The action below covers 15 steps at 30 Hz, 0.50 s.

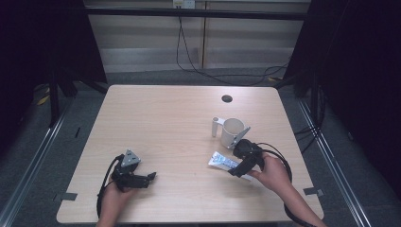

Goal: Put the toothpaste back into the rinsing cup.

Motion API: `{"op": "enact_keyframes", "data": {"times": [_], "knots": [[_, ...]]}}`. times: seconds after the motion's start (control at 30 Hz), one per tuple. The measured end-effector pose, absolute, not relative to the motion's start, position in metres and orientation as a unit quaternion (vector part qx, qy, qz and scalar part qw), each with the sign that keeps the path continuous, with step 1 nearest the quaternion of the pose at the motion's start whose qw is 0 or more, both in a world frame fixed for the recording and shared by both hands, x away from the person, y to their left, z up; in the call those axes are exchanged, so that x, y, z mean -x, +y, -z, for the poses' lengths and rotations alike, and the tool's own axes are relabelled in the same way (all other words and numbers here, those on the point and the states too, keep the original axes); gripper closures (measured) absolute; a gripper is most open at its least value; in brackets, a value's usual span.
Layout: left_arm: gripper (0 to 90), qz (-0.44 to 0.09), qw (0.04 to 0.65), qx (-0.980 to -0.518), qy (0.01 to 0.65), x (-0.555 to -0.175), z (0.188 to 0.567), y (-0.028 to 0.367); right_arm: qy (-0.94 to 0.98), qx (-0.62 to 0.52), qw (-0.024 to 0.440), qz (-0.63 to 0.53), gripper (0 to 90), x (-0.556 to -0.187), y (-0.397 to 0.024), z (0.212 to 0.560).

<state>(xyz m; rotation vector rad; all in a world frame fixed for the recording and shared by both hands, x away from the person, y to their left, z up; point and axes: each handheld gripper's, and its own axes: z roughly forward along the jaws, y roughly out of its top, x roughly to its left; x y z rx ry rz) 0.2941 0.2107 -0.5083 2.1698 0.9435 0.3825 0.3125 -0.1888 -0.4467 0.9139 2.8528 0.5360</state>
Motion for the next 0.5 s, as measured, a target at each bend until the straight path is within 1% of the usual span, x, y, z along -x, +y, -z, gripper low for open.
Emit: {"op": "enact_keyframes", "data": {"times": [0.5], "knots": [[14.9, -0.149, 0.364, -0.843, 0.367, -0.294, 0.508, 0.211, 0.941, -0.295, 0.036, -0.161, 27.5, -0.326, -0.178, 0.451]]}}
